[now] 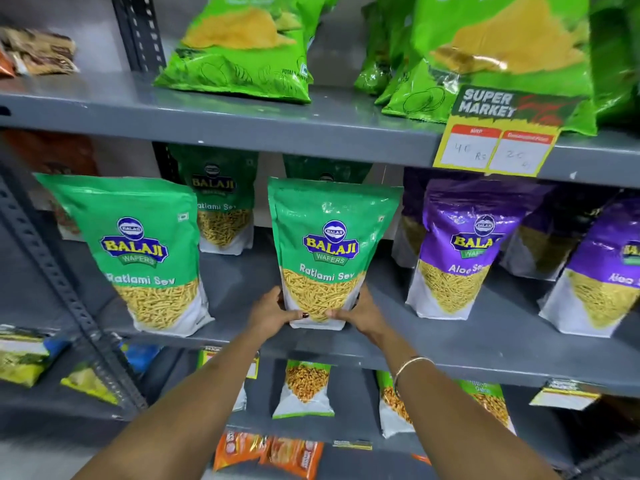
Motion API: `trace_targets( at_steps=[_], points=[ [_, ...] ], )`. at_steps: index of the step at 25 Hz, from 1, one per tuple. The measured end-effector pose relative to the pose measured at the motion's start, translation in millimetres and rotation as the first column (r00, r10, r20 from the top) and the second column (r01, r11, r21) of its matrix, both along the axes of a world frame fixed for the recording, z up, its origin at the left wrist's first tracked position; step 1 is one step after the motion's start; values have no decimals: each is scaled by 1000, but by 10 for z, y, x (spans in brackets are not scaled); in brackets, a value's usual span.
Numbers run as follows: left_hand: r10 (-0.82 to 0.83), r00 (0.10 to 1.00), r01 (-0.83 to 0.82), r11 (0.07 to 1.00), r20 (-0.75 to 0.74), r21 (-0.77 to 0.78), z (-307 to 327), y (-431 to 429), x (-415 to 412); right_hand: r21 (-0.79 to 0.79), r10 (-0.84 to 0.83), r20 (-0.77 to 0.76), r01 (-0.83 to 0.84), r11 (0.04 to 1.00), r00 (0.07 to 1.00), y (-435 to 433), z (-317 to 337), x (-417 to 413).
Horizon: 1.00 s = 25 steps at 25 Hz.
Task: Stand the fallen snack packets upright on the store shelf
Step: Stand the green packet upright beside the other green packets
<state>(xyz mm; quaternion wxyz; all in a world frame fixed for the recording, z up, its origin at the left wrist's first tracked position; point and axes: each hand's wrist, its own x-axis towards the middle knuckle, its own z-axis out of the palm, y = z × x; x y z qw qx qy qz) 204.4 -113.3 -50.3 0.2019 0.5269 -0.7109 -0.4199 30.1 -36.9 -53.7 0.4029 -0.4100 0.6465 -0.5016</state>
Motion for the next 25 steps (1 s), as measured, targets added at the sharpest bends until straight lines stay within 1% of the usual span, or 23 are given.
trace_targets(
  at_steps=[4,9,14,17,21,22,23,24,25],
  points=[
    [-29,999,30,999,36,-33,-16,163,163,60,-52,-92,57,997,994,245,8,166],
    [-55,997,57,998,45,-33,-39,228,277,80,-72,-161,86,993,984,370,33,287],
    [-73,995,75,997,63,-28,-84,194,328,82,-69,-176,85,993,982,419,70,337],
    [-80,996,81,996,47,-25,-132,169,320,84,-73,-166,87,993,983,412,73,350],
    [-114,993,115,993,43,-20,-171,198,316,136,-31,-134,49,990,990,421,96,328],
    [-93,994,99,990,66,-102,-170,241,344,157,-23,-127,43,987,992,448,115,304],
    [-38,995,61,963,90,-263,-151,303,380,173,-36,-132,59,983,991,479,117,252],
    [27,996,15,888,86,-459,-156,361,414,190,-64,-153,93,977,986,517,124,187],
    [70,995,-12,776,67,-630,-170,438,434,194,-107,-185,143,971,977,560,133,96]
  ],
)
